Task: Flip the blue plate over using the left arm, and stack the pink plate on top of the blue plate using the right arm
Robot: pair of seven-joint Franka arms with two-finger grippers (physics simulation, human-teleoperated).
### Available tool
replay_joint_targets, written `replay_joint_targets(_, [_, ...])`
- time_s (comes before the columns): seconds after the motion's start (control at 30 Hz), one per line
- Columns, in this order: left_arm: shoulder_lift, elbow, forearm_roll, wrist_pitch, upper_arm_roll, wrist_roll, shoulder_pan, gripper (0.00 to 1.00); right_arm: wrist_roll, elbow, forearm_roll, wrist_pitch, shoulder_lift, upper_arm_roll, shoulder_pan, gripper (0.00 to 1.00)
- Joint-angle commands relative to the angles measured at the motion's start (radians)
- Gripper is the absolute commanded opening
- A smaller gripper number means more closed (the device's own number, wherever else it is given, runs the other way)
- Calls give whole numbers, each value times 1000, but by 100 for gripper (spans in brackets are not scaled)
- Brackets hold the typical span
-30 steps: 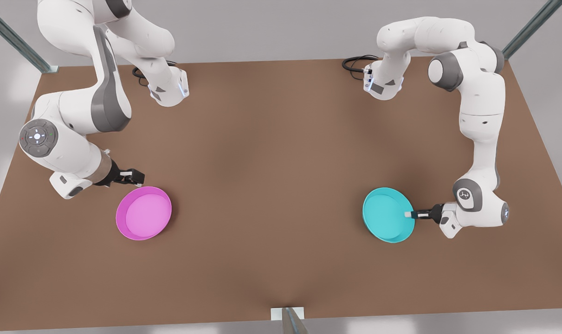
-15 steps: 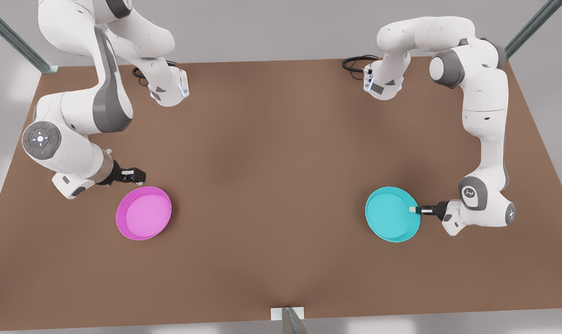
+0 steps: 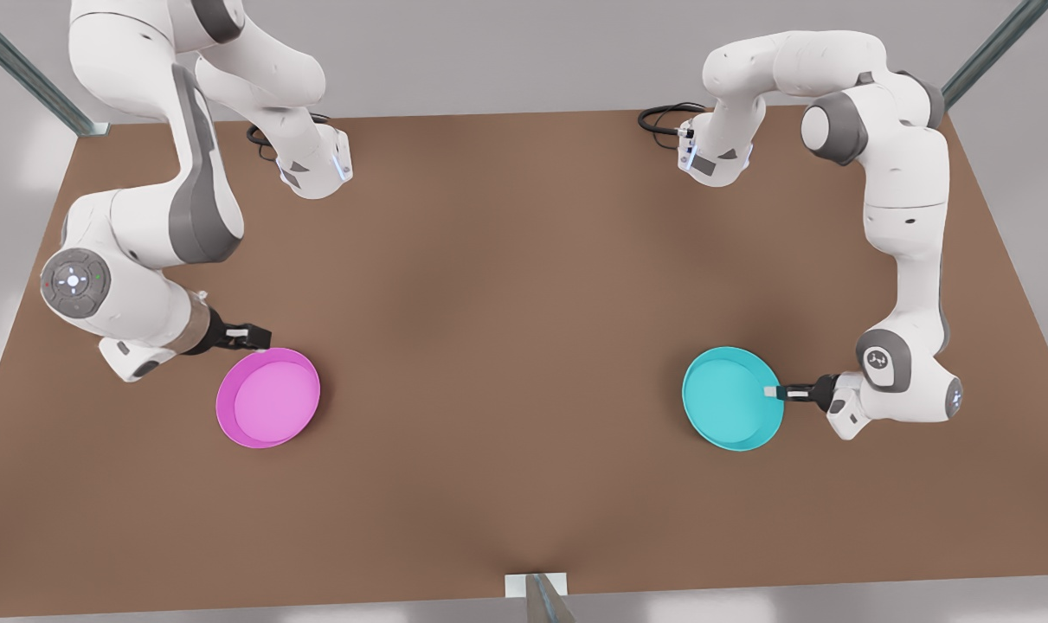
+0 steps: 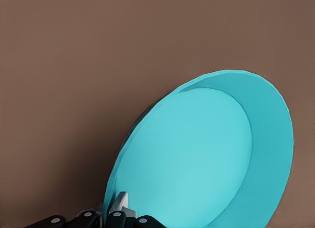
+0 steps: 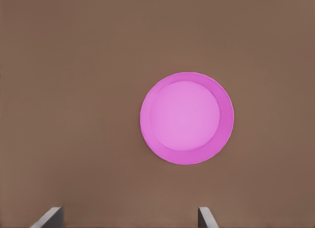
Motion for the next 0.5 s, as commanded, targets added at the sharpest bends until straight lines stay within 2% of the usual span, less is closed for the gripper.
replay_joint_targets(0.0, [0,0,-76,-2,0,4,0,21,0,0,0,0,1,0,0,100])
replay_joint_targets(0.23, [-45,0,-40,-5,-1,10,-5,21,0,0,-1,-5,0,0,3,100])
replay_joint_targets(0.47, [-118,9,235,-42,-3,-58,-89,21,0,0,-1,-2,1,2,3,100])
